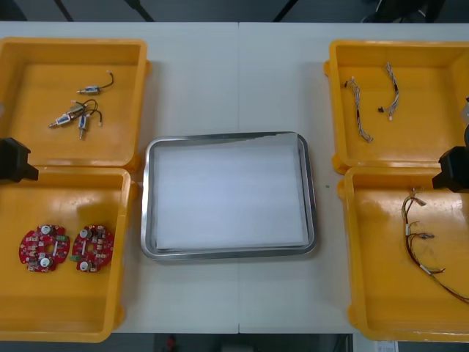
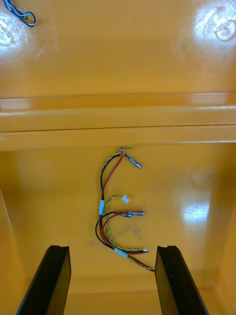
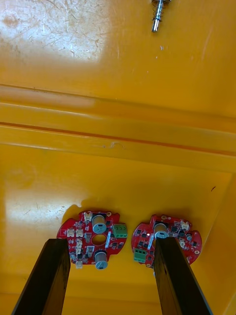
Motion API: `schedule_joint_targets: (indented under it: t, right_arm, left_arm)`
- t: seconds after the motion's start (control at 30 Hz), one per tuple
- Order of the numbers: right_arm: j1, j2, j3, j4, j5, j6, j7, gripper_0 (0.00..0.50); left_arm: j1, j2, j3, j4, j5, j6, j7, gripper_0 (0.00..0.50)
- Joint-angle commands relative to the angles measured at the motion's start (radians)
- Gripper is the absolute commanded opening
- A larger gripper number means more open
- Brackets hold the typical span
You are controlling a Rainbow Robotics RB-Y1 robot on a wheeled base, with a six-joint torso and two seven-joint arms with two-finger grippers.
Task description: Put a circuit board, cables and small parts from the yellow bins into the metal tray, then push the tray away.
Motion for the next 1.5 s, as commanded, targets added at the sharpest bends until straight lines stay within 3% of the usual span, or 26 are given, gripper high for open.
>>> schedule_joint_targets:
  t: [0.03,1.5]
  right_arm:
    - [0.007,0.006,0.001,-0.026,0.008,0.004,0.004,0.500]
    - [0.007,0.006,0.001,-0.026,0.008,0.004,0.004,0.500]
  left_arm:
    - [0.004,0.043,0.033,-0.012,-0.002,-0.004,-0.080,0.500]
    - [0.004,0.043,0.033,-0.012,-0.002,-0.004,-0.080,0.500]
